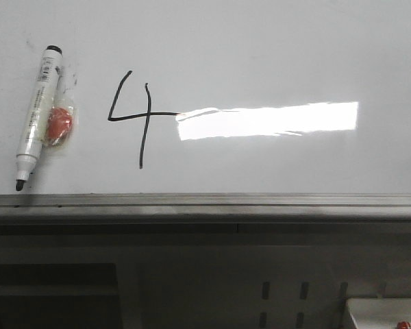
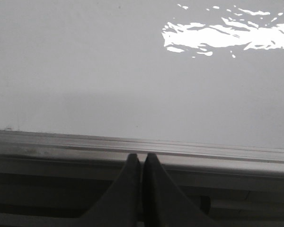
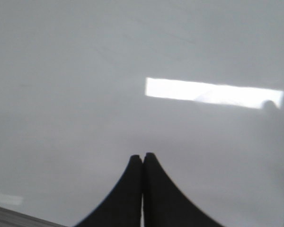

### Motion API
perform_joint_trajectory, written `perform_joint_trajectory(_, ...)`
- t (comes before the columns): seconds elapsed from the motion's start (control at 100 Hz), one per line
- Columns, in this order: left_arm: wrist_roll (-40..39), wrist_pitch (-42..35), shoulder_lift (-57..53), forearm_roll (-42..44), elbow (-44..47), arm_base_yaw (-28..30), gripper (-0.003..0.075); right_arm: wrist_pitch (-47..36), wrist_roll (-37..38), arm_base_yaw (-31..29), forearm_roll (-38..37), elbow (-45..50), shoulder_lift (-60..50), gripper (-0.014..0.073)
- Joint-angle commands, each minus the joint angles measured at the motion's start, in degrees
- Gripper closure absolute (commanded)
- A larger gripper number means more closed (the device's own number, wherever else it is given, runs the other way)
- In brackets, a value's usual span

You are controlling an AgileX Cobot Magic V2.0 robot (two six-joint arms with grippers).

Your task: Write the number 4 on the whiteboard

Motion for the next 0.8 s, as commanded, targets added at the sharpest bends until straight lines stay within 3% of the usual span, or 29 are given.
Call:
perform_joint_trajectory(0.0,-0.5,-2.5,-1.5,-0.3,1.9,0.2,0.0741,-4.4,1.6,-4.9,-0.6,0.6,-1.3,0.0658)
perform_joint_trajectory(0.29,-0.5,-2.5,-1.5,-0.3,1.9,0.2,0.0741,-3.1,7.1,-14.7,-0.6,10.6,-10.1,0.0658)
perform_joint_trajectory(0.55,-0.5,-2.5,-1.5,-0.3,1.9,0.2,0.0741,13.1,6.7,-14.6,-1.0,10.6,-13.0,0.0658)
perform_joint_trajectory(0.79,-0.5,-2.5,-1.5,-0.3,1.9,0.2,0.0741,13.1,6.7,-14.6,-1.0,10.6,-13.0,0.0658)
